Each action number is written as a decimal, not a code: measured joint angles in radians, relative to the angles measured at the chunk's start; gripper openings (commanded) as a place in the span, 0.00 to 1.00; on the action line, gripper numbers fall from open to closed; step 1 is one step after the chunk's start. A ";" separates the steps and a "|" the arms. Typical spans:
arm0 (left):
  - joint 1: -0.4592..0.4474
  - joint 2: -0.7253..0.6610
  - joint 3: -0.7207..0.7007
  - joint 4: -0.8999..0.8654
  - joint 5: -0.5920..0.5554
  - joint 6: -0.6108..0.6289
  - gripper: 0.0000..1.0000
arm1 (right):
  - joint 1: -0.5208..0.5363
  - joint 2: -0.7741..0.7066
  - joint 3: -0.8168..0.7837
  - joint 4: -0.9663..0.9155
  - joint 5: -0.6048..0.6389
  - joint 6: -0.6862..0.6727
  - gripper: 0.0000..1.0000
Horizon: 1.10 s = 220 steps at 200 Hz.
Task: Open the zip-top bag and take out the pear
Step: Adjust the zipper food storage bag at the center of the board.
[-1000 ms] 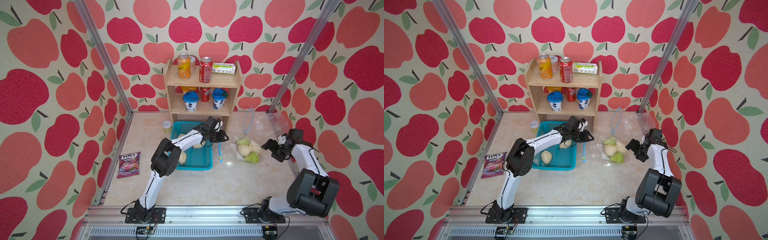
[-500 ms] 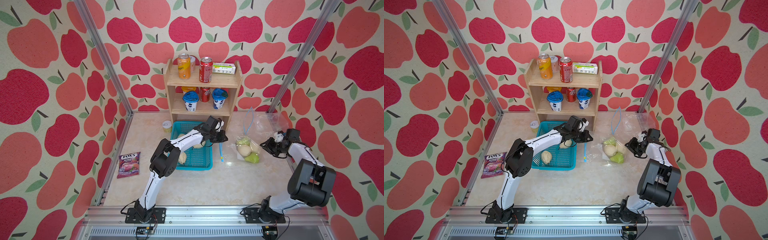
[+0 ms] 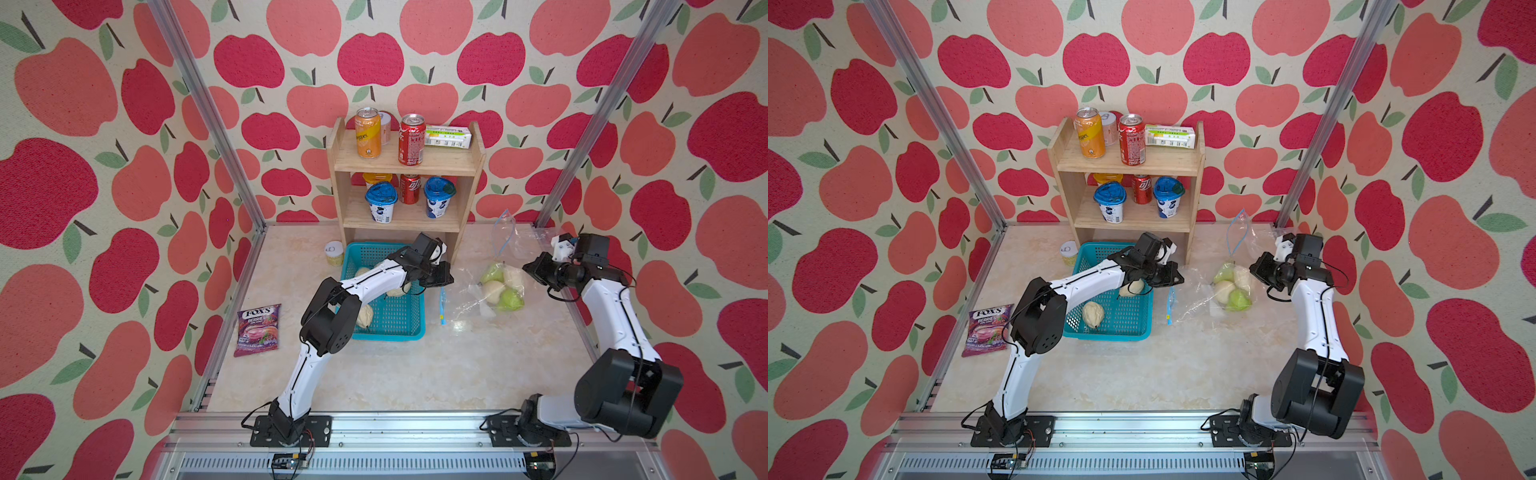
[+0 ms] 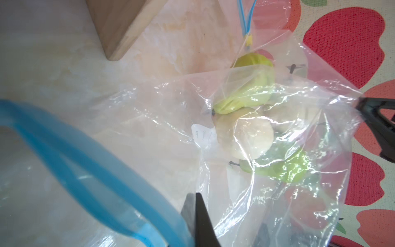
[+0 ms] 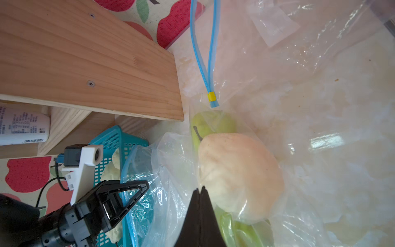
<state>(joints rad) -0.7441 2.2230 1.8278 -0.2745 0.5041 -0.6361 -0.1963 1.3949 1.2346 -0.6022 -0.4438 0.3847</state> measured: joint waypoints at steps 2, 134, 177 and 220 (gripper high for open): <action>0.000 0.000 0.000 0.000 0.000 0.000 0.17 | 0.007 0.000 0.009 -0.006 0.006 -0.004 0.00; -0.012 0.037 0.041 -0.035 -0.002 -0.005 0.39 | 0.245 0.112 0.270 -0.214 0.186 -0.116 0.00; -0.015 0.074 0.101 -0.066 -0.002 -0.003 0.35 | 0.275 0.135 0.326 -0.237 0.158 -0.123 0.00; -0.015 0.087 0.131 -0.094 0.000 -0.002 0.06 | 0.282 0.085 0.320 -0.234 0.151 -0.127 0.00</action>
<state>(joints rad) -0.7593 2.3104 1.9587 -0.3683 0.5045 -0.6380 0.0853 1.4803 1.5547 -0.8360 -0.2932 0.2577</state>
